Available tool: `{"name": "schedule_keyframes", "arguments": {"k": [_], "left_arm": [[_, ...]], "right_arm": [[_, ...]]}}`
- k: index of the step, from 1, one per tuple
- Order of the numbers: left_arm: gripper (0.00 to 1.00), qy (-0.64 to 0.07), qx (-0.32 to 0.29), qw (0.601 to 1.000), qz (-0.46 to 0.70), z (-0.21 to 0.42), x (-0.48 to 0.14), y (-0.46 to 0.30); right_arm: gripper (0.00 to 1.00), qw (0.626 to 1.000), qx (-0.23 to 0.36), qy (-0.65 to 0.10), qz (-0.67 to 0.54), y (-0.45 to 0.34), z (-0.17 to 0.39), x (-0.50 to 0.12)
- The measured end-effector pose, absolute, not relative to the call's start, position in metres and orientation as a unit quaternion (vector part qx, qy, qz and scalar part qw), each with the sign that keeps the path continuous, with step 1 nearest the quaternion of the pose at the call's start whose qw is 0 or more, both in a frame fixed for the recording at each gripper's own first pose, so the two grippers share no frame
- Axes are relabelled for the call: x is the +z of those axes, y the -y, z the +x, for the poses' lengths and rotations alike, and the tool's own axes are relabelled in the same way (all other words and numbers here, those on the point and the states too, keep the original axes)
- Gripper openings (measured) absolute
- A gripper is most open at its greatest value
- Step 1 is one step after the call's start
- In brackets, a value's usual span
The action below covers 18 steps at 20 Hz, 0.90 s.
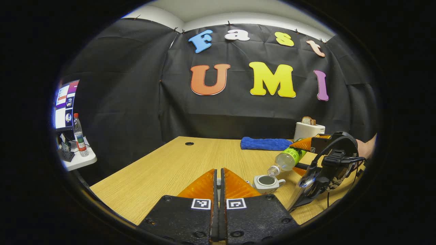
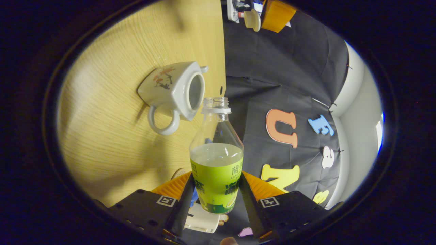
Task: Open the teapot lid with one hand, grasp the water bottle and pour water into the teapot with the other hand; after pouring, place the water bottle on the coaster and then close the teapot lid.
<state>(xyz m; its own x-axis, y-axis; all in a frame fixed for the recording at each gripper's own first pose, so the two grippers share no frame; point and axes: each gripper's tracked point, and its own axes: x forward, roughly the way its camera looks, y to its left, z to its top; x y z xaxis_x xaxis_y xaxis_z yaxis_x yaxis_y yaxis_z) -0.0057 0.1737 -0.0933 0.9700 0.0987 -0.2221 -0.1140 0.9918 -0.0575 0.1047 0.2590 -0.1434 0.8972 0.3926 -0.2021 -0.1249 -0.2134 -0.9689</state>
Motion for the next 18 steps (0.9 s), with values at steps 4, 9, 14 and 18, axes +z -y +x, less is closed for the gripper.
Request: {"name": "schedule_keyframes", "arguments": {"k": [4, 9, 14, 18], "left_arm": [[0.02, -0.112, 0.054, 0.992, -0.034, -0.007, -0.095, -0.175], [0.02, -0.113, 0.054, 0.992, -0.033, -0.008, -0.095, -0.177], [0.02, -0.110, 0.057, 0.992, -0.035, -0.009, -0.092, -0.180], [0.02, -0.109, 0.056, 0.992, -0.037, -0.009, -0.092, -0.180]], "right_arm": [[0.73, 0.581, 0.196, 0.127, -0.780, -0.263, 0.099, -0.143], [0.73, 0.550, 0.189, 0.156, -0.799, -0.263, 0.091, -0.144], [0.73, 0.514, 0.173, 0.187, -0.819, -0.268, 0.081, -0.132], [0.72, 0.484, 0.160, 0.209, -0.834, -0.272, 0.080, -0.122]]}}
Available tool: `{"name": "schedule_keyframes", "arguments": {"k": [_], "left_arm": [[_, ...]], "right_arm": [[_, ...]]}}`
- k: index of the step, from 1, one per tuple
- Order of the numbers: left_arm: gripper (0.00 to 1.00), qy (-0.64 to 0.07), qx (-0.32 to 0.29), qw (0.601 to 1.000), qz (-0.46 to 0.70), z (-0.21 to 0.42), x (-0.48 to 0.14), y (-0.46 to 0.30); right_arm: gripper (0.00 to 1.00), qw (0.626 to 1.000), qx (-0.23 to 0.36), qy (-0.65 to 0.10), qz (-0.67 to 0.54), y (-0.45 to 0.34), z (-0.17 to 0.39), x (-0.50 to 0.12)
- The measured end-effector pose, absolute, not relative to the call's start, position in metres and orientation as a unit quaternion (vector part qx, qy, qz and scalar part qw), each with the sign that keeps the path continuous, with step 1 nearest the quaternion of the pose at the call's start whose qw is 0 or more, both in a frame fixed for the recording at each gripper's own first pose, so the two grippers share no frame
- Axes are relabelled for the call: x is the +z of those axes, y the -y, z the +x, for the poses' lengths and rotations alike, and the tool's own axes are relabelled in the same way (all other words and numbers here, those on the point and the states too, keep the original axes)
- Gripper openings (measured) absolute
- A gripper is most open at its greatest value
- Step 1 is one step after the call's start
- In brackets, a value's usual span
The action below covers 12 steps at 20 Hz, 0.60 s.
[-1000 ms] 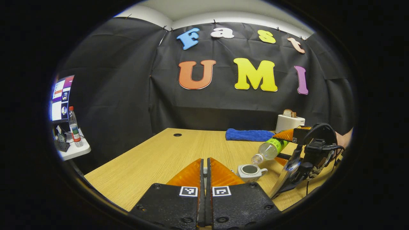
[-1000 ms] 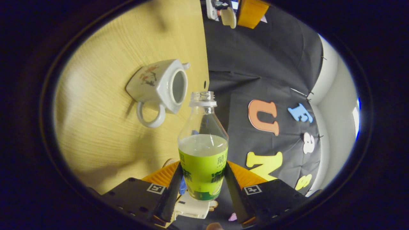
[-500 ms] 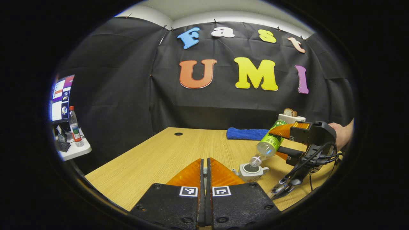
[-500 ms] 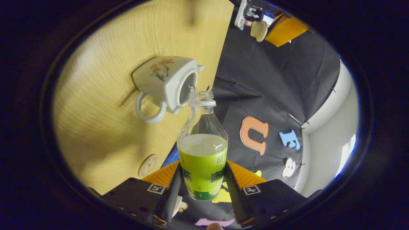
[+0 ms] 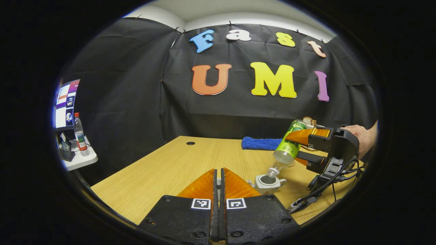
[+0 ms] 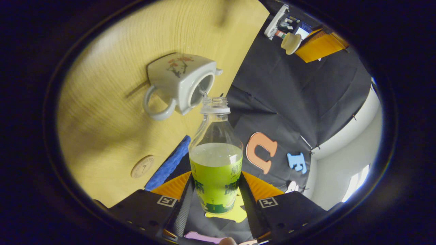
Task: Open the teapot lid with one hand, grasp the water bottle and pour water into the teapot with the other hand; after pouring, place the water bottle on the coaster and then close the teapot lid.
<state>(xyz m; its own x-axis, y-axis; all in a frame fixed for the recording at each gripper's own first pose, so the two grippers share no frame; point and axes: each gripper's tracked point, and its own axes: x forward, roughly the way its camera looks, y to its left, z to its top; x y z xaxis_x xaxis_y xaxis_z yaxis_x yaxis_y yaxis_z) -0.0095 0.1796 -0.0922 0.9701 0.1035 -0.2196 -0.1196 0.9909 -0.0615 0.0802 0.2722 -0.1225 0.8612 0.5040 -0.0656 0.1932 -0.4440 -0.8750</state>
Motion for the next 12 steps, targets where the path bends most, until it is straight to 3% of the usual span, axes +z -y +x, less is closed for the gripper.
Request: {"name": "schedule_keyframes", "arguments": {"k": [5, 12], "left_arm": [[0.02, -0.108, 0.057, 0.992, -0.039, -0.010, -0.091, -0.181], [0.02, -0.107, 0.055, 0.992, -0.038, -0.011, -0.090, -0.180]], "right_arm": [[0.71, 0.447, 0.149, 0.245, -0.847, -0.282, 0.077, -0.108], [0.73, 0.432, 0.146, 0.257, -0.852, -0.285, 0.078, -0.103]]}}
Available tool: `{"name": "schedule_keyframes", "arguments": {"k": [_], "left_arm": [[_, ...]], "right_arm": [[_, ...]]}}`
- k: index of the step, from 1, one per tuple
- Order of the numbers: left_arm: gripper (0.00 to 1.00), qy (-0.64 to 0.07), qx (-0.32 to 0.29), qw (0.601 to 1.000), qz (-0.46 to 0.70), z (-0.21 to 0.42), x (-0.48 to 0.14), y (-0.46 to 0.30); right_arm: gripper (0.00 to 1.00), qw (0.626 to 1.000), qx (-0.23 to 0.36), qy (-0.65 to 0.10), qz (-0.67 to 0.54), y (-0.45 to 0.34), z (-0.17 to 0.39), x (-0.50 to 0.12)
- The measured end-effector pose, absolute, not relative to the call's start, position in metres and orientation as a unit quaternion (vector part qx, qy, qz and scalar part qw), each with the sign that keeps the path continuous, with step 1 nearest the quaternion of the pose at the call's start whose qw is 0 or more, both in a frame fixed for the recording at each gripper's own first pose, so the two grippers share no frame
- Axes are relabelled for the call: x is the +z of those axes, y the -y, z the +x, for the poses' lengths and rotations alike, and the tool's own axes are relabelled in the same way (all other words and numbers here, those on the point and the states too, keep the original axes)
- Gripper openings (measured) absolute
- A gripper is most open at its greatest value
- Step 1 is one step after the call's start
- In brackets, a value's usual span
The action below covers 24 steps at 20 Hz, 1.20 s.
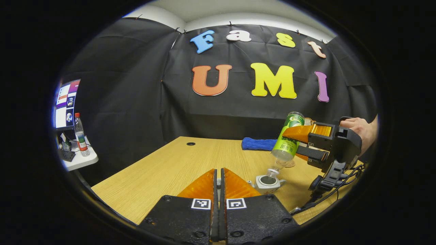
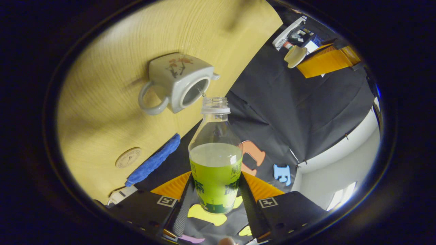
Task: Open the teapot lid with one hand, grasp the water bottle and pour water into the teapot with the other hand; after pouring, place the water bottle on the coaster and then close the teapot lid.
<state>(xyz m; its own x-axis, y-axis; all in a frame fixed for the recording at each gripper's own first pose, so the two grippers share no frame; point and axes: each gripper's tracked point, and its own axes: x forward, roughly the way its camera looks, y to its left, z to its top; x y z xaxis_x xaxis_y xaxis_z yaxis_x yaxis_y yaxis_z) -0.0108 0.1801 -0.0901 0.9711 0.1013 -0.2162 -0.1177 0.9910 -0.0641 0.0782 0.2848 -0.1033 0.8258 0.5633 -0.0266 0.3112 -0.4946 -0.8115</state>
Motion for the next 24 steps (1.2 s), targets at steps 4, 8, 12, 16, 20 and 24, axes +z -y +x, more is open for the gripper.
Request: {"name": "schedule_keyframes", "arguments": {"k": [4, 8, 12, 16, 20, 24], "left_arm": [[0.02, -0.108, 0.055, 0.992, -0.038, -0.010, -0.090, -0.179], [0.02, -0.106, 0.056, 0.992, -0.036, -0.011, -0.089, -0.180], [0.02, -0.105, 0.056, 0.992, -0.036, -0.011, -0.089, -0.181], [0.02, -0.104, 0.060, 0.992, -0.039, -0.012, -0.088, -0.185], [0.02, -0.101, 0.066, 0.992, -0.042, -0.012, -0.087, -0.187], [0.02, -0.098, 0.066, 0.992, -0.040, -0.011, -0.085, -0.186]], "right_arm": [[0.71, 0.432, 0.145, 0.255, -0.853, -0.285, 0.080, -0.106], [0.71, 0.432, 0.144, 0.256, -0.853, -0.285, 0.081, -0.106], [0.72, 0.441, 0.144, 0.253, -0.849, -0.284, 0.084, -0.106], [0.72, 0.469, 0.154, 0.238, -0.837, -0.279, 0.087, -0.112], [0.72, 0.571, 0.203, 0.155, -0.781, -0.260, 0.094, -0.136], [0.74, 0.692, 0.244, 0.062, -0.677, -0.249, 0.093, -0.144]]}}
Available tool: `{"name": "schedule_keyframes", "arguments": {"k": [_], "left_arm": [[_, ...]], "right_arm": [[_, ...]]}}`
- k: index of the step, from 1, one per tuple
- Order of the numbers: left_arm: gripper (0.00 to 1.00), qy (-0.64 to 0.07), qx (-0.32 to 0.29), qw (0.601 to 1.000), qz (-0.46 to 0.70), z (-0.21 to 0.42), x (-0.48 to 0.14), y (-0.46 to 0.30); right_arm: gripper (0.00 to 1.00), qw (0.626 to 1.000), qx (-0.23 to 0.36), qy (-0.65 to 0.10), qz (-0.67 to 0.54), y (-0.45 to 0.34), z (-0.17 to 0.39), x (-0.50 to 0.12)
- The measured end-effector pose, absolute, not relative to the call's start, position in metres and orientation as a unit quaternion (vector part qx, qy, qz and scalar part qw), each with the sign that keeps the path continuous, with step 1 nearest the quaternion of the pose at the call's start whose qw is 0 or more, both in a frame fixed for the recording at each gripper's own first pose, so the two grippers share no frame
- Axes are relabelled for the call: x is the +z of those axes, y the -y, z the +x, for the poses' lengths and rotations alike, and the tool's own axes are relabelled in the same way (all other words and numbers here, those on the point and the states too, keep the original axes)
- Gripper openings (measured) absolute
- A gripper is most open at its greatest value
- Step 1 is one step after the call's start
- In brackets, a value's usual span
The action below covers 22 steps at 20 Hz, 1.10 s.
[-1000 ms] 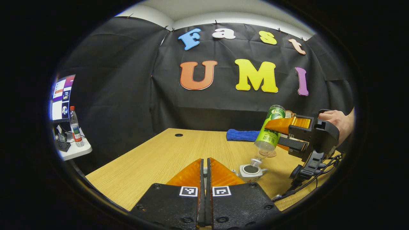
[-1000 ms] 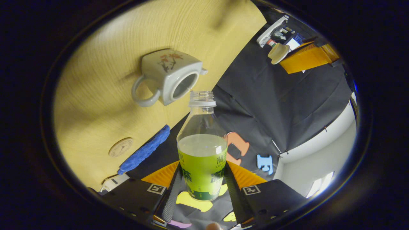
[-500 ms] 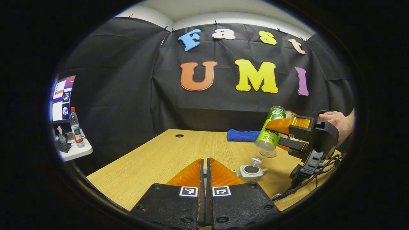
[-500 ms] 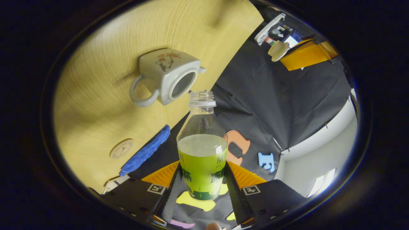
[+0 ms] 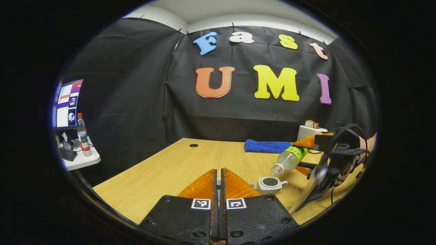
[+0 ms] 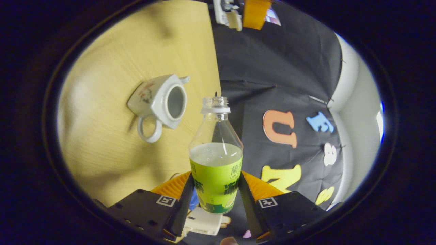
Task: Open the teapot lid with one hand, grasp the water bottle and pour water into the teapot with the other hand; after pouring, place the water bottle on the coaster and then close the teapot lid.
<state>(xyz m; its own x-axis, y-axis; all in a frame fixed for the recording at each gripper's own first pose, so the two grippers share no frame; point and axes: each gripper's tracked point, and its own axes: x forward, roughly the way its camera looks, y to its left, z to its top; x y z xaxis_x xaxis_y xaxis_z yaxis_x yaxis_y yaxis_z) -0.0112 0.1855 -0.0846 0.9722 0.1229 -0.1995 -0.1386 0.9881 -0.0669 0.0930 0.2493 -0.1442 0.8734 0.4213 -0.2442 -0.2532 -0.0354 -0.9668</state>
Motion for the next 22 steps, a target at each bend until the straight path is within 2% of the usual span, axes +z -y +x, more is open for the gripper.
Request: {"name": "schedule_keyframes", "arguments": {"k": [2, 4, 10, 15, 22], "left_arm": [[0.02, -0.098, 0.064, 0.992, -0.037, -0.010, -0.084, -0.182], [0.02, -0.097, 0.062, 0.993, -0.035, -0.010, -0.083, -0.178], [0.02, -0.095, 0.042, 0.994, -0.034, -0.005, -0.081, -0.159], [0.02, -0.094, 0.029, 0.995, -0.033, -0.001, -0.081, -0.147], [0.03, -0.086, 0.025, 0.995, -0.032, 0.000, -0.078, -0.144]], "right_arm": [[0.72, 0.744, 0.260, 0.030, -0.615, -0.249, 0.093, -0.137], [0.74, 0.792, 0.271, 0.001, -0.547, -0.244, 0.092, -0.129], [0.72, 0.919, 0.267, -0.079, -0.280, -0.216, 0.109, -0.107], [0.71, 0.954, 0.249, -0.103, -0.129, -0.201, 0.137, -0.100], [0.71, 0.964, 0.207, -0.164, 0.017, -0.194, 0.202, -0.140]]}}
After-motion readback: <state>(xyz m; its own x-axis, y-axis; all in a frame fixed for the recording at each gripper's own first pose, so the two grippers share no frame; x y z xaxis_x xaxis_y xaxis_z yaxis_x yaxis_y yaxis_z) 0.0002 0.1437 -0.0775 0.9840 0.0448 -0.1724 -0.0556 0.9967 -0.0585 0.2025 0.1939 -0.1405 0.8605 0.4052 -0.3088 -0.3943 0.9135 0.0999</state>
